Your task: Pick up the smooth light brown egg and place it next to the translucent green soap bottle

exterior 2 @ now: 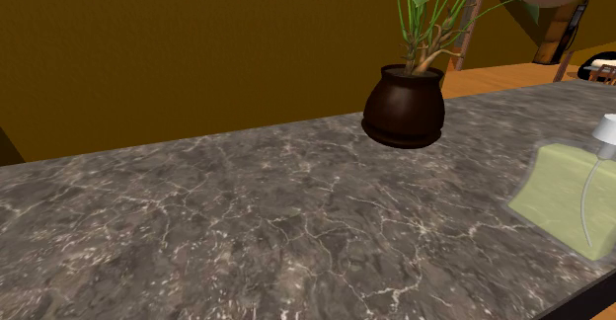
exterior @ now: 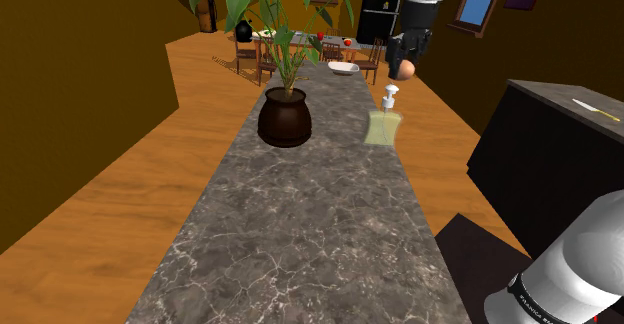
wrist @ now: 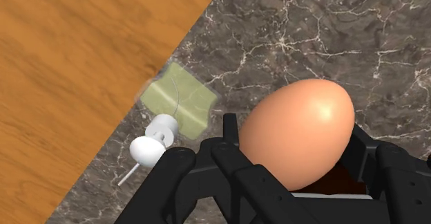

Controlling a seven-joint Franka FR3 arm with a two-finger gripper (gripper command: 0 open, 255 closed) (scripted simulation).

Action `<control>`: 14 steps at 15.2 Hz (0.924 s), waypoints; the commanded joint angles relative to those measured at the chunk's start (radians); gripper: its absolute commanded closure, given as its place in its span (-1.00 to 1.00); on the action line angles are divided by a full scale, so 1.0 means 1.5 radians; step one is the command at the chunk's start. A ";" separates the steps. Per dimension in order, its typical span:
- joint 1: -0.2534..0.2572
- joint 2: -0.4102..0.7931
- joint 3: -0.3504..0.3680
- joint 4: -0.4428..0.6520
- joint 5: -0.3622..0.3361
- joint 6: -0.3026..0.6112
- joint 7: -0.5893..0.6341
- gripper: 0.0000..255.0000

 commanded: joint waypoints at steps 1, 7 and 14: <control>-0.013 -0.009 -0.026 -0.011 -0.003 0.005 -0.039 1.00; -0.012 -0.017 -0.026 -0.073 -0.003 0.059 -0.035 1.00; -0.012 -0.021 -0.026 -0.139 -0.004 0.121 -0.029 1.00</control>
